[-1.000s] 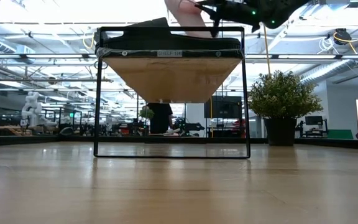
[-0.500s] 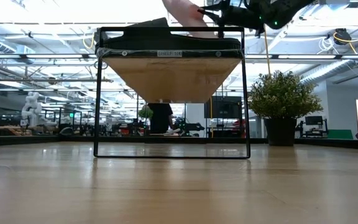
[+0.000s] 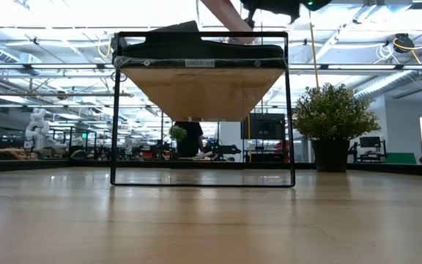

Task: Pick and place slides into the shelf
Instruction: Put the pink slide on the shelf

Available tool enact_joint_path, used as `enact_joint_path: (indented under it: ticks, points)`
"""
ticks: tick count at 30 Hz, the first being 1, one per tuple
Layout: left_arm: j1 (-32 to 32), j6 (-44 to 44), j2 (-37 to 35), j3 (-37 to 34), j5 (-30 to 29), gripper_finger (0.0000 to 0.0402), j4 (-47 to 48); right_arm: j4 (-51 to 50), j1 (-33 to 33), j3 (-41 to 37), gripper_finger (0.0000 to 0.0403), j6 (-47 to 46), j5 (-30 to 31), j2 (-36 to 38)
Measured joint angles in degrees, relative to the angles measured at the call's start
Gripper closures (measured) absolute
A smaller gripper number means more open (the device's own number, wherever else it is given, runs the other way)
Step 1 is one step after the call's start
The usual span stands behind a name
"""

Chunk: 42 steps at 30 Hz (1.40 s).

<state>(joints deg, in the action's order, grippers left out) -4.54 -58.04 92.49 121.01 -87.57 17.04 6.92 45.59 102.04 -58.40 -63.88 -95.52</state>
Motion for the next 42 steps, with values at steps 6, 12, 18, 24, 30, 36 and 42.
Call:
enact_joint_path:
  ticks: [6,12,18,24,30,36,42]
  points:
    - [0.00,0.04,-0.11,0.02,-0.84,0.0321,-0.12,0.02,-2.60,7.18,0.0403,-1.34,-4.82,-7.90]
    - [0.00,0.87,-0.28,0.02,-2.49,0.0321,-0.12,-1.99,-1.47,8.15,0.0403,-3.26,-4.93,-11.93]
    - [0.36,1.07,-1.95,0.01,-2.47,0.0321,0.06,-7.90,0.56,8.15,0.0403,-4.88,-3.52,-14.26]
    - [1.52,1.20,-3.58,0.04,-2.49,0.0321,-0.06,-14.59,0.57,8.15,0.0403,-0.90,-3.44,-14.36]
    - [3.78,1.62,-5.05,0.07,-2.52,0.0321,-0.30,-20.23,0.14,8.15,0.0403,1.71,-3.10,-14.34]
    - [5.44,2.96,-5.74,0.04,-2.49,0.0321,-0.09,-28.70,-0.20,8.15,0.0403,6.57,-0.45,-14.34]
    - [6.69,3.10,-5.99,0.04,-2.47,0.0321,-0.10,-31.28,-0.23,8.15,0.0403,8.56,2.65,-14.34]
